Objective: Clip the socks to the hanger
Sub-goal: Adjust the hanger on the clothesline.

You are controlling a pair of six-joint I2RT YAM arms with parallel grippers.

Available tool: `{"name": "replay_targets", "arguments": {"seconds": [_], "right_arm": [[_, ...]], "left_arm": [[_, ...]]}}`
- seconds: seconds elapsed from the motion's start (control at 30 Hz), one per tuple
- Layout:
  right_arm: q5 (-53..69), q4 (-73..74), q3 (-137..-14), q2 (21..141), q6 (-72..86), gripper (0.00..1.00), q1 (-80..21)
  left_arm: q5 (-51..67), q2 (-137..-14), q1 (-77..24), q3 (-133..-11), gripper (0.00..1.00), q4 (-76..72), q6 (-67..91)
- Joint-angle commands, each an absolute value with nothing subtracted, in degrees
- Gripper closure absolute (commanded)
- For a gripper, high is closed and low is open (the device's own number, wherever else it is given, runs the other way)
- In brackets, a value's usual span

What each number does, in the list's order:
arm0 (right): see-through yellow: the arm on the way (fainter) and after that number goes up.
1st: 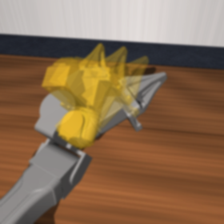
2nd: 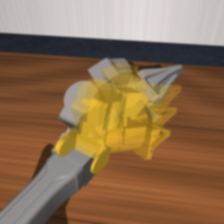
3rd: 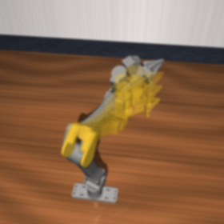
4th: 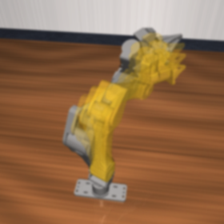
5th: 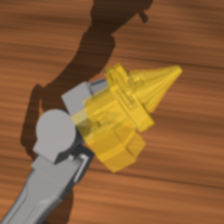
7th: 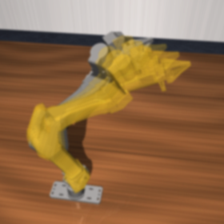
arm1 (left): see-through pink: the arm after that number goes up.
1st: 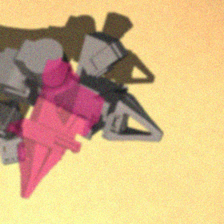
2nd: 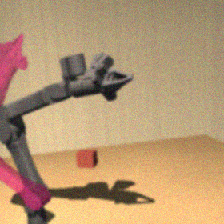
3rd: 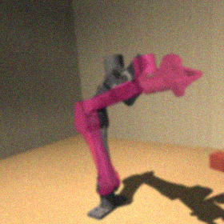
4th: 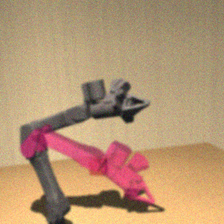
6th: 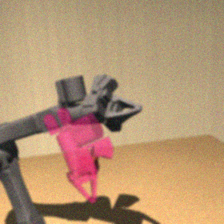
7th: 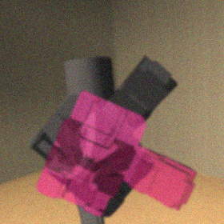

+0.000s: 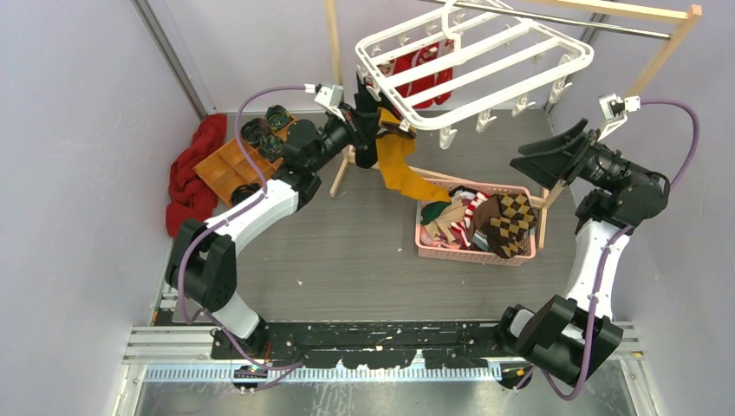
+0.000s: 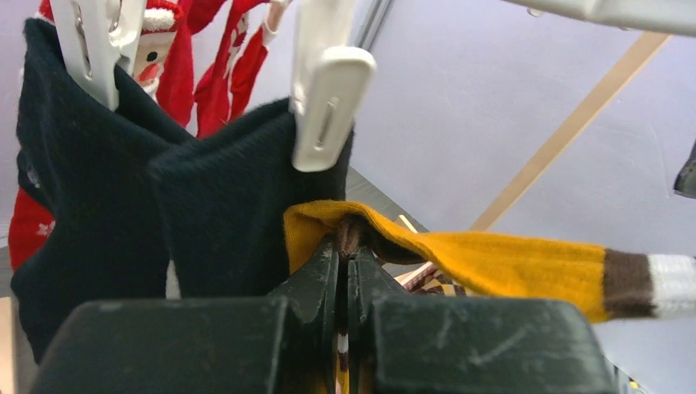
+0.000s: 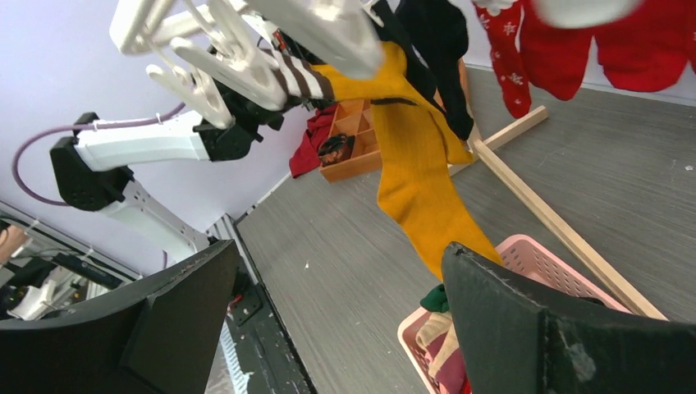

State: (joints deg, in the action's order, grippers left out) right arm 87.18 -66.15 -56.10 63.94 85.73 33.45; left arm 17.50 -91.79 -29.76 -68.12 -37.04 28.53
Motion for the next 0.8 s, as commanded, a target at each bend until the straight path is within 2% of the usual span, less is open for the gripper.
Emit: {"name": "replay_targets", "arguments": {"seconds": [0.0,0.13,0.2,0.3,0.4,0.57,0.77], "right_arm": [[87.3,-76.1,-54.8,62.8,88.7,0.00,33.3],[86.8,-76.7,-53.2,63.7,90.7,0.00,30.4],[84.3,-82.1,-52.7,63.6,97.7,0.00,25.7],[77.9,-81.7,-51.7,60.6,98.9,0.00,19.6],[75.6,-79.6,-52.2,58.4,98.3,0.00,17.7],[79.7,-77.2,-49.1,53.0,93.0,0.00,17.5],[87.3,-82.7,-46.4,48.8,90.8,0.00,20.8]], "left_arm": [[21.5,-90.7,-28.7,-70.1,1.00,-40.7,31.0],[22.5,-90.9,-27.8,-70.3,1.00,-40.9,32.1],[23.1,-91.0,-27.2,-70.3,1.00,-41.2,32.9],[23.8,-91.2,-26.7,-70.5,1.00,-41.5,34.0],[25.0,-91.7,-26.5,-71.3,1.00,-41.1,34.6],[25.9,-93.2,-26.4,-73.0,1.00,-41.3,35.8],[26.8,-95.4,-26.4,-74.8,1.00,-42.5,37.9]]}}
